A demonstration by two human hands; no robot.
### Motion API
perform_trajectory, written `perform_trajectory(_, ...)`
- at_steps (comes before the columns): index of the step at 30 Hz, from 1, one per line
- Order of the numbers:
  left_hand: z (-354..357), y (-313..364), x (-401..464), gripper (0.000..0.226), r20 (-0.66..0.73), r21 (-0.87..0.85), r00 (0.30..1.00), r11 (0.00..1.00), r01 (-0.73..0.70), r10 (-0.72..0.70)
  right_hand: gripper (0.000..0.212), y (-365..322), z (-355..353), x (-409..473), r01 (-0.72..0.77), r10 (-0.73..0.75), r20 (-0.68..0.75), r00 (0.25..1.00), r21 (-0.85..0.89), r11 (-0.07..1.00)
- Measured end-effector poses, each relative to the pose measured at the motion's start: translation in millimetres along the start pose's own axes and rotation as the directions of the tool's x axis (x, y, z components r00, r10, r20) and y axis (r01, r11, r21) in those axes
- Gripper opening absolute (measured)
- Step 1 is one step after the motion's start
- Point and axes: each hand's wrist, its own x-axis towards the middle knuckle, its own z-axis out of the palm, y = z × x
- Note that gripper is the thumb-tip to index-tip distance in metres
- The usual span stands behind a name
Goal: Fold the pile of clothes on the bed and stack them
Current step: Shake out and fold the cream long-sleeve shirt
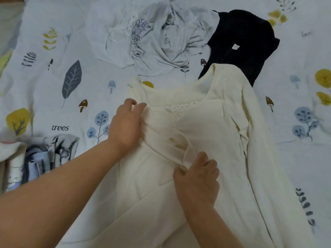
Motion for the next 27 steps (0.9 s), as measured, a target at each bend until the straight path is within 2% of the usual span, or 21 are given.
perform_trajectory(2,0.0,0.8,17.7,0.063,0.154,0.064,0.985,0.994,-0.087,0.076,0.06,1.6,-0.4,5.1,0.022,-0.023,0.026,0.999,0.031,0.999)
perform_trajectory(4,-0.4,-2.5,35.1,0.044,0.267,0.165,0.954,0.969,-0.182,0.134,0.051,8.2,-5.7,8.1,0.062,-0.068,0.053,0.996,0.109,0.992)
perform_trajectory(6,-6.0,-8.7,50.5,0.02,0.317,0.246,0.928,0.927,-0.282,0.198,0.041,20.0,-16.3,8.2,0.104,-0.123,0.095,0.988,0.182,0.978)
perform_trajectory(9,-20.7,-18.9,69.3,0.012,0.29,0.224,0.938,0.94,-0.259,0.189,0.025,42.5,-34.8,6.8,0.096,-0.143,0.201,0.969,0.227,0.969)
perform_trajectory(12,-33.9,-28.4,86.0,0.012,0.223,0.268,0.96,0.937,-0.226,0.167,0.016,57.2,-50.2,7.7,0.079,-0.109,0.222,0.969,0.139,0.987)
perform_trajectory(15,-43.7,-36.2,96.0,0.008,0.207,0.409,0.974,0.896,-0.175,0.096,0.013,66.4,-59.7,10.4,0.03,-0.039,0.232,0.972,0.039,0.999)
perform_trajectory(18,-46.3,-40.4,99.0,0.006,0.205,0.612,0.978,0.775,-0.158,0.038,0.02,77.1,-68.5,15.7,0.054,-0.056,0.314,0.948,0.015,0.998)
perform_trajectory(19,-45.1,-41.4,99.4,0.008,0.192,0.651,0.981,0.745,-0.144,0.022,0.024,81.2,-72.8,17.8,0.067,-0.093,0.405,0.91,0.078,0.995)
perform_trajectory(20,-44.4,-41.5,99.5,0.009,0.175,0.671,0.984,0.73,-0.127,0.01,0.028,86.0,-77.8,19.3,0.059,-0.153,0.521,0.839,0.193,0.98)
perform_trajectory(22,-44.8,-40.7,100.5,0.007,0.15,0.691,0.989,0.715,-0.111,0.008,0.034,93.9,-92.0,18.8,-0.091,-0.314,0.696,0.646,0.479,0.873)
perform_trajectory(23,-45.8,-40.6,101.5,0.007,0.143,0.702,0.99,0.704,-0.108,0.009,0.038,95.9,-97.4,18.7,-0.202,-0.353,0.733,0.581,0.55,0.81)
perform_trajectory(24,-47.2,-39.6,102.5,0.008,0.142,0.719,0.99,0.687,-0.103,-0.001,0.041,97.2,-100.2,20.0,-0.258,-0.357,0.754,0.551,0.561,0.787)
perform_trajectory(25,-49.0,-39.3,103.6,0.01,0.144,0.741,0.989,0.665,-0.092,-0.023,0.043,100.9,-97.1,21.9,-0.253,-0.327,0.755,0.568,0.539,0.804)
perform_trajectory(26,-50.8,-38.8,104.2,0.013,0.145,0.753,0.988,0.654,-0.073,-0.056,0.042,105.5,-89.0,23.6,-0.186,-0.26,0.72,0.643,0.477,0.859)
perform_trajectory(27,-50.7,-39.9,105.2,0.016,0.151,0.74,0.985,0.671,-0.056,-0.085,0.036,107.6,-79.5,24.1,-0.086,-0.187,0.633,0.752,0.374,0.923)
